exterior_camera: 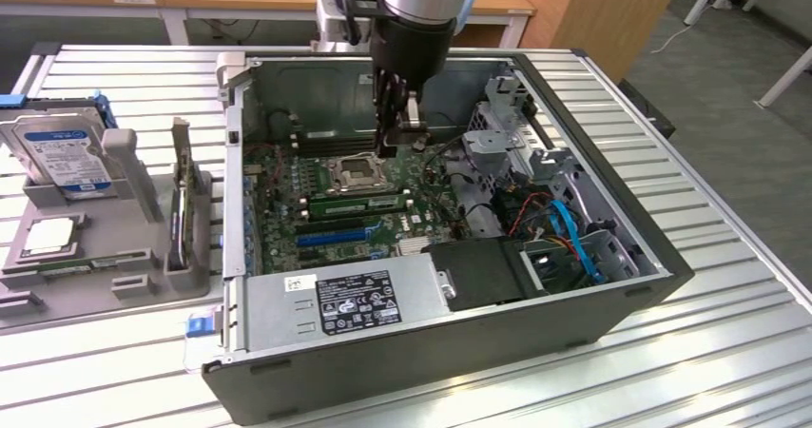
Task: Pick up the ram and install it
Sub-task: 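Insert the ram into the slot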
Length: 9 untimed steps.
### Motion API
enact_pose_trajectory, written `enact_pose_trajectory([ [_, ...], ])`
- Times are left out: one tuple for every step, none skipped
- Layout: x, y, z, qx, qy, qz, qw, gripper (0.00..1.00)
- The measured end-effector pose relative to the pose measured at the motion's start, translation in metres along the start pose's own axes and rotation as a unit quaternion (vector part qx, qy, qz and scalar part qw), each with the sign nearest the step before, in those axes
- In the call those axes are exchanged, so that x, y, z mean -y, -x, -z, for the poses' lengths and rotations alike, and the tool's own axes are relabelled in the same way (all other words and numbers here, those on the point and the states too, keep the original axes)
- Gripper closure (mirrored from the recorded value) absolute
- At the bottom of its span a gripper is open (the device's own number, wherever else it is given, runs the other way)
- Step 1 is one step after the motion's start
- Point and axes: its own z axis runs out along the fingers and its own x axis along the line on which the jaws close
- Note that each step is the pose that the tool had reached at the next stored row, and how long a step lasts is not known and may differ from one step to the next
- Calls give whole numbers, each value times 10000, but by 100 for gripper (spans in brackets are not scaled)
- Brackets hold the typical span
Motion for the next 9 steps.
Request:
enact_pose_trajectory([
  [0, 0, 1, 0, 0, 0, 10000, 75],
  [-1, -1, 6, -2, 1, 0, 10000, 75],
  [-1, 0, 14, -3, 1, 0, 10000, 75],
  [-2, 0, 22, -1, 1, 0, 10000, 75],
  [-2, 0, 31, 0, 0, 0, 10000, 75],
  [-3, 1, 40, -1, 0, 0, 10000, 75],
  [-3, 1, 47, 0, 0, 0, 10000, 75],
  [-3, 1, 52, 0, 0, 0, 10000, 75],
  [-3, 1, 51, 1, 0, 0, 10000, 75],
])
